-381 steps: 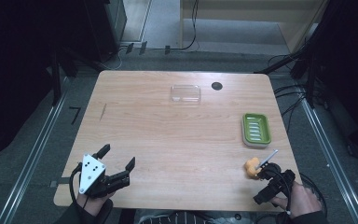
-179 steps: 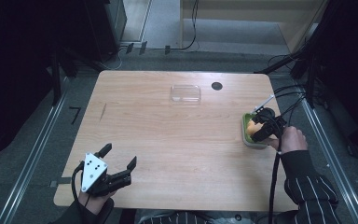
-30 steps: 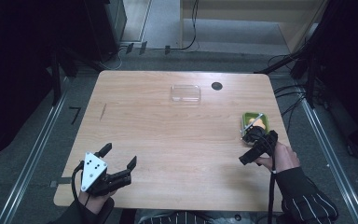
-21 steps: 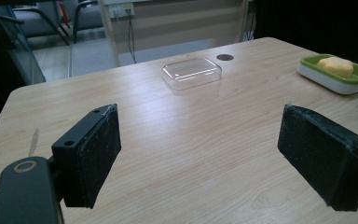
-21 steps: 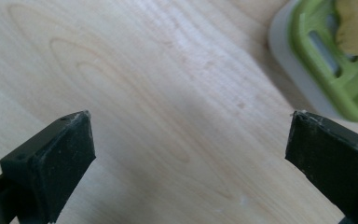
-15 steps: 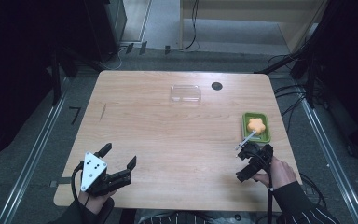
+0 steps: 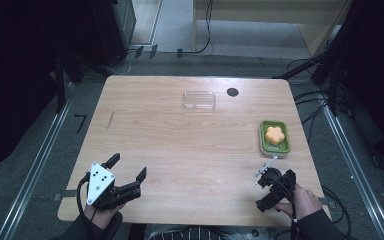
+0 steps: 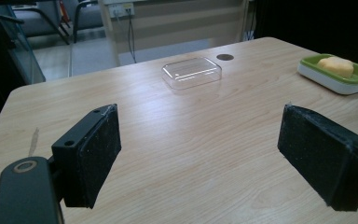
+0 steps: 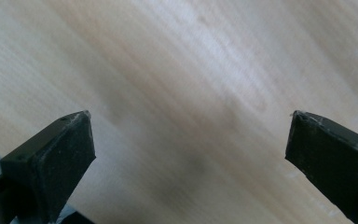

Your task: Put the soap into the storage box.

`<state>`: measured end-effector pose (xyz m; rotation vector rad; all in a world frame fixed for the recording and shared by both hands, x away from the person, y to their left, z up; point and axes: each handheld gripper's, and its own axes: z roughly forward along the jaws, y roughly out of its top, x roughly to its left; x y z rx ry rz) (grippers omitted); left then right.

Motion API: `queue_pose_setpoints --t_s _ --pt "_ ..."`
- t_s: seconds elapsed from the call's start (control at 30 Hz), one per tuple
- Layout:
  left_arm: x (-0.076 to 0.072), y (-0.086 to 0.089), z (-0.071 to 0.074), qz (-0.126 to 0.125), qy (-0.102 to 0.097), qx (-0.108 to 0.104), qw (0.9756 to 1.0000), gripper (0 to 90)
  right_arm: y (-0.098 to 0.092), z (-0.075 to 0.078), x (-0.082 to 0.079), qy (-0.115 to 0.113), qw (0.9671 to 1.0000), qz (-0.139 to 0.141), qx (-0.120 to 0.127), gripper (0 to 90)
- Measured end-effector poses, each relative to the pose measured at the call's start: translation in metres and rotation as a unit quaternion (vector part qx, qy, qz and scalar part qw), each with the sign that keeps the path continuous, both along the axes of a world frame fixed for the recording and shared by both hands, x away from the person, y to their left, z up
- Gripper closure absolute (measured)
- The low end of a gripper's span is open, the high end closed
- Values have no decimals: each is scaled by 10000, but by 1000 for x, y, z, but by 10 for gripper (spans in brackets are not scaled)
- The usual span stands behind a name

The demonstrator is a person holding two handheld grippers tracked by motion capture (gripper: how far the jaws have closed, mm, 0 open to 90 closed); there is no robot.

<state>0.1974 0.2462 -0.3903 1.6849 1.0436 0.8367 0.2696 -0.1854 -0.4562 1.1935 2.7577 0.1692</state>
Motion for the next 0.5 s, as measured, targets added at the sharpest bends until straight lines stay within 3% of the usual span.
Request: queue_pose_setpoints --t_s 0.2,0.5 --pt "0 0 0 0 1 5 10000 137 -5 -4 -11 94 9999 -35 -37 14" --pt "0 -1 0 6 -11 3 10000 137 -7 -4 -11 72 10000 -29 -28 14"
